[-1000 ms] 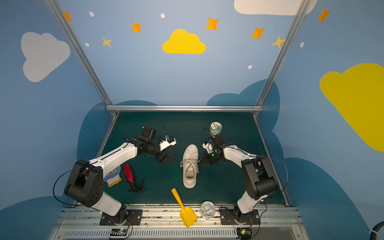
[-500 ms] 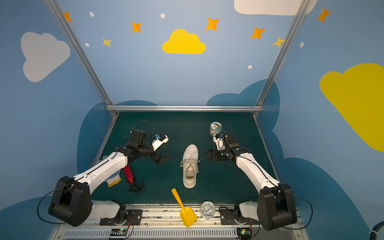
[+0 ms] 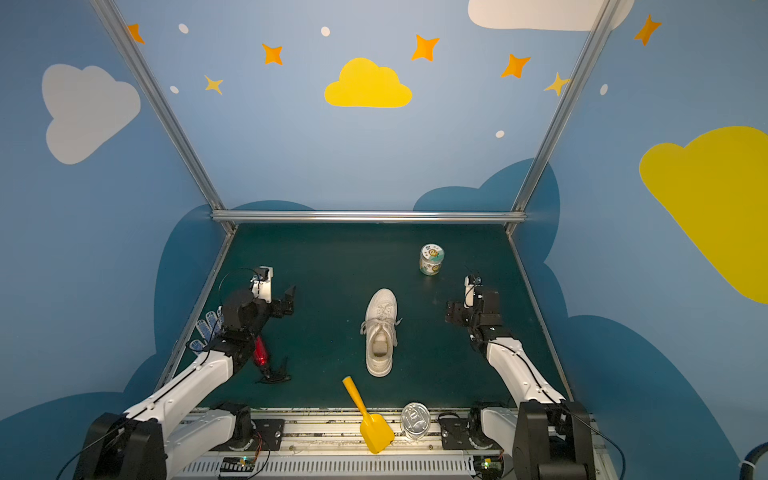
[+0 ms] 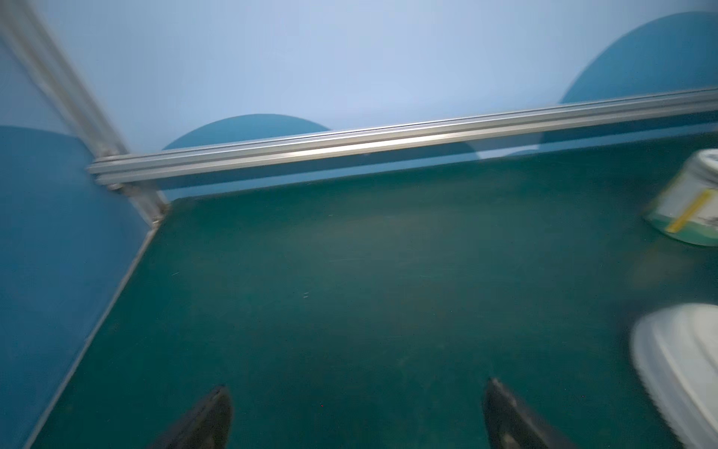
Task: Tie the shoes
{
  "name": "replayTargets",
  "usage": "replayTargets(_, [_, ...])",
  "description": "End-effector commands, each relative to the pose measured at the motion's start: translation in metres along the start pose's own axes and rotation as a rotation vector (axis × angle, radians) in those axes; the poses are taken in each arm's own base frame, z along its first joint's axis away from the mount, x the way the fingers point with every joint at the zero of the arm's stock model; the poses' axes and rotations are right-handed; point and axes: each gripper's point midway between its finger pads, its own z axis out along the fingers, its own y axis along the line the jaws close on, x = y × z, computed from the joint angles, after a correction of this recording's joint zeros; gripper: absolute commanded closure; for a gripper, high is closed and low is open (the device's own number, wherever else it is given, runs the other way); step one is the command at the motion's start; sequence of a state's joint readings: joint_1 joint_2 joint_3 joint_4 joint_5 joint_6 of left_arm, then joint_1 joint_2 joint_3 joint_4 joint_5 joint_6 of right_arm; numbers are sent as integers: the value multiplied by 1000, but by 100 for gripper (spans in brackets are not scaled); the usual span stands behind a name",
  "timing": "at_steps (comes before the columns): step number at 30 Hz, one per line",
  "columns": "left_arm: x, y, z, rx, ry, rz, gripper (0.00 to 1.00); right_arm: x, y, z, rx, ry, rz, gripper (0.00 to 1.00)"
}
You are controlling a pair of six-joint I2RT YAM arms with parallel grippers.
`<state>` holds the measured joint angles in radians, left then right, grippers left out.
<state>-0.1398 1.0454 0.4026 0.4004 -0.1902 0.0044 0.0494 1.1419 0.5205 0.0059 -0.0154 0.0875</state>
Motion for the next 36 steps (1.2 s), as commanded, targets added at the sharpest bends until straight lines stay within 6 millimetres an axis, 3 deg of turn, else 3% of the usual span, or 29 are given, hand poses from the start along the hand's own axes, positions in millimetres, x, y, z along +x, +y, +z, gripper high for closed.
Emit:
replayTargets(1, [-11, 28, -2, -122, -79, -40, 0, -32, -16, 5, 52, -149, -3, 12])
replayTargets(6, [7, 37, 5, -128, -72, -38, 0, -34, -25, 14, 58, -192, 47, 12])
replayTargets(13, [36, 43, 18, -147, -72, -57, 0, -36, -21, 23, -9, -234, 43, 12])
replayTargets(20, [62, 30, 43, -80, -22, -35, 0, -26, -13, 48, -73, -199, 18, 12])
replayTargets(25, [66, 31, 67, -79, 88, -34, 0, -27, -13, 54, -32, -149, 10, 12])
replayTargets(36, [66, 34, 67, -61, 96, -60, 0, -27, -12, 56, 1, -139, -5, 12])
